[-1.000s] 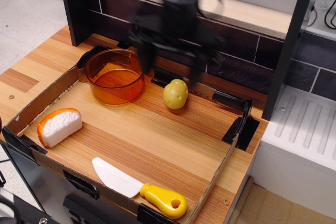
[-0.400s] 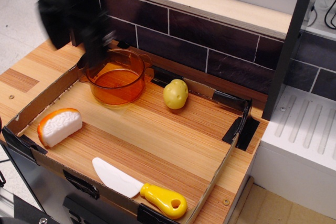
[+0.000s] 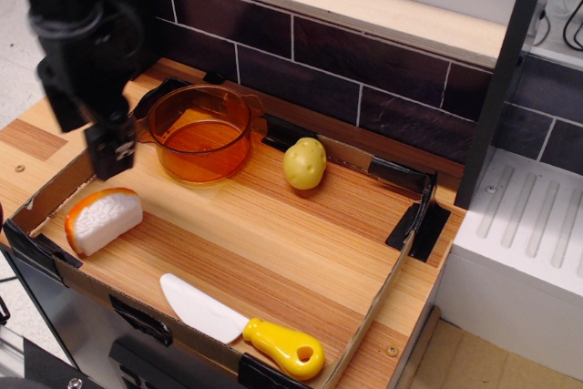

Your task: Put sushi in pot

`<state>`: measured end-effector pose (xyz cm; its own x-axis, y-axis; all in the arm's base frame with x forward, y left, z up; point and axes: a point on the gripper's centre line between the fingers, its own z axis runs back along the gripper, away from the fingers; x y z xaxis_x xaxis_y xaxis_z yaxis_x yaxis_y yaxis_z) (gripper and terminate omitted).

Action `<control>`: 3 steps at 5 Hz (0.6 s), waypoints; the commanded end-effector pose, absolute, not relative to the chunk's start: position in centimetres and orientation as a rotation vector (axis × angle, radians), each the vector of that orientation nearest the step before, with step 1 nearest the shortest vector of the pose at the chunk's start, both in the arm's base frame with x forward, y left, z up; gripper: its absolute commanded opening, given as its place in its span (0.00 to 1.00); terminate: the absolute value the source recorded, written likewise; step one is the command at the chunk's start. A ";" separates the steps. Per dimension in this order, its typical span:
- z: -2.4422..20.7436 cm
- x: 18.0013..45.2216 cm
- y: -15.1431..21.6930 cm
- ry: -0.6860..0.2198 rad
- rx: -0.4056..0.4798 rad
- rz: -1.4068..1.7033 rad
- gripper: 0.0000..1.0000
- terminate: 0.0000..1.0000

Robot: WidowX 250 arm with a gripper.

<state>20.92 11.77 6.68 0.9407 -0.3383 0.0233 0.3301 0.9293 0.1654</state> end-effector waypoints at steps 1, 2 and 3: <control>3.5 21.9 12.4 0.008 0.190 -0.367 1.00 0.00; 2.9 22.0 12.1 -0.005 0.173 -0.366 1.00 0.00; 2.6 21.7 11.9 -0.032 0.161 -0.372 1.00 0.00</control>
